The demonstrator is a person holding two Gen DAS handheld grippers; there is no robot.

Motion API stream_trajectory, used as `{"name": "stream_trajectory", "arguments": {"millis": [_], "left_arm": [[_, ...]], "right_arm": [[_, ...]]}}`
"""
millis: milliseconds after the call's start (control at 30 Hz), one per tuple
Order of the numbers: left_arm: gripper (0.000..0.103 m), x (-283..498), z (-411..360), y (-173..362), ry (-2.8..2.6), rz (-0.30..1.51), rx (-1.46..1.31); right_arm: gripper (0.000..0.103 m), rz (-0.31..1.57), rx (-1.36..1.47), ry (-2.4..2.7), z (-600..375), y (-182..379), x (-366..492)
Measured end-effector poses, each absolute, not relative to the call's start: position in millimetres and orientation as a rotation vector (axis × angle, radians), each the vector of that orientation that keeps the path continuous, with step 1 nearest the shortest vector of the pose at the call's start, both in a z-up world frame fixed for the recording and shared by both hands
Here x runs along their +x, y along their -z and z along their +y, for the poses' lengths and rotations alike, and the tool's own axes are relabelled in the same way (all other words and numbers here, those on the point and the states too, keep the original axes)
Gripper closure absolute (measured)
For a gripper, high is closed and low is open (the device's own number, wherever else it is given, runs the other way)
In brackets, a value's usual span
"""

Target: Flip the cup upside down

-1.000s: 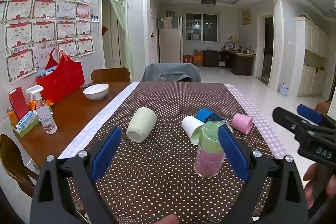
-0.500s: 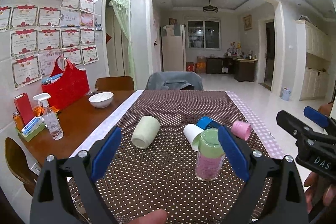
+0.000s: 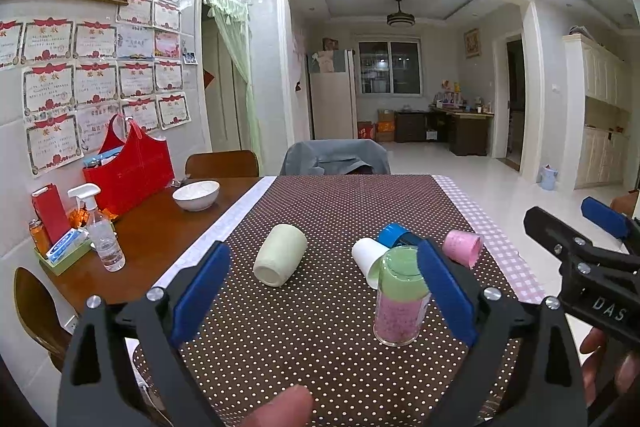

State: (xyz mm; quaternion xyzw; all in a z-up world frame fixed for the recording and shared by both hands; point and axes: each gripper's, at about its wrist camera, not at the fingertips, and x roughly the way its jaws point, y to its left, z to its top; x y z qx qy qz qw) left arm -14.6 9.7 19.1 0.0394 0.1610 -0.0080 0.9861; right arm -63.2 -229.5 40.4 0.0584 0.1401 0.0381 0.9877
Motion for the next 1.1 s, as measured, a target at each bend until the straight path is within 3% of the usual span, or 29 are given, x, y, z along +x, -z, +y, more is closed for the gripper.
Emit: {"name": "stream_trajectory", "arguments": {"millis": [1100], "left_arm": [[0.009,-15.9,22.2,-25.9,-0.031,0.286,0.059]], "right_arm": [[0.006,0.301,0.125,-0.091,-226.3,-33.2,-59.6]]}}
